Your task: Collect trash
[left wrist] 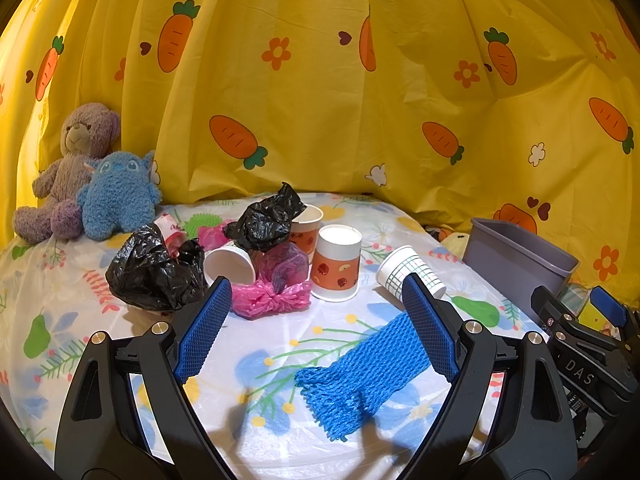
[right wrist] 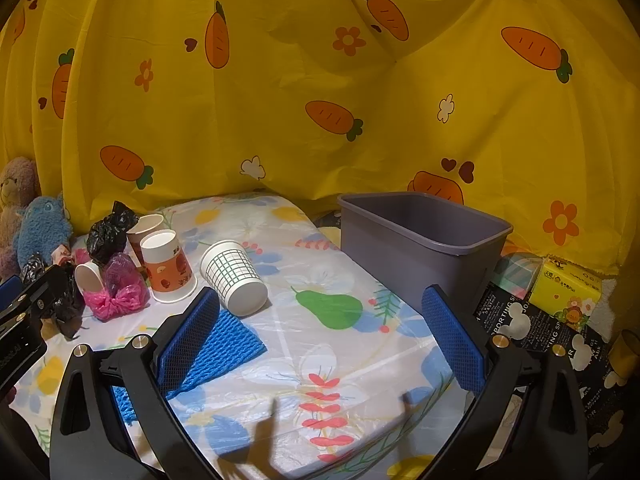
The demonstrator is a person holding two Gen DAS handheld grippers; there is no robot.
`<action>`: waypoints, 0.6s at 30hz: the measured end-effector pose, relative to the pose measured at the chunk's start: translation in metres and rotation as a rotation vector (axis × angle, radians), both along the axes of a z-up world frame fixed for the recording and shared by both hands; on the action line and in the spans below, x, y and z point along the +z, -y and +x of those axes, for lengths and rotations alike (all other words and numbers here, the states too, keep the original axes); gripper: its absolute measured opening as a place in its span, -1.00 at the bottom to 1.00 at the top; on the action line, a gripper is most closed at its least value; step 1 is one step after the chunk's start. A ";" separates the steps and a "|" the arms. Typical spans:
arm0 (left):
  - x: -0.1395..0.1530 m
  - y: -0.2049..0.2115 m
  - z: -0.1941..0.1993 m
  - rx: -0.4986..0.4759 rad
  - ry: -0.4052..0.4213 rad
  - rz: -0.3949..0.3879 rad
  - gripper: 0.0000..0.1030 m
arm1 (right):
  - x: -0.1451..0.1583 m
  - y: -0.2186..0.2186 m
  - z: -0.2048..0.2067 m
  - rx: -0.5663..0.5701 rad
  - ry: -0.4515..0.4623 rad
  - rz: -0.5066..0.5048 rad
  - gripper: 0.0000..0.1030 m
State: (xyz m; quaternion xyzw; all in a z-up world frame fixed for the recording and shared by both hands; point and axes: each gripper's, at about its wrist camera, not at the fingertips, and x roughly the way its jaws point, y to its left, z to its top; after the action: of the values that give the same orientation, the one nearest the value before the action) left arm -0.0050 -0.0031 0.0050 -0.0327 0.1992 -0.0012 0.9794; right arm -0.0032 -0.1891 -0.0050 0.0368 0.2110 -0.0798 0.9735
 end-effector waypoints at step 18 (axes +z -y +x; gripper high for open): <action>-0.001 -0.002 0.003 0.009 0.001 -0.008 0.66 | -0.002 -0.003 0.001 0.013 0.005 -0.004 0.90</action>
State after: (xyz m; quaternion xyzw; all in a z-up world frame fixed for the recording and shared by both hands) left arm -0.0020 -0.0009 0.0044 -0.0374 0.1984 0.0023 0.9794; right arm -0.0019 -0.1865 -0.0075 0.0336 0.2088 -0.0737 0.9746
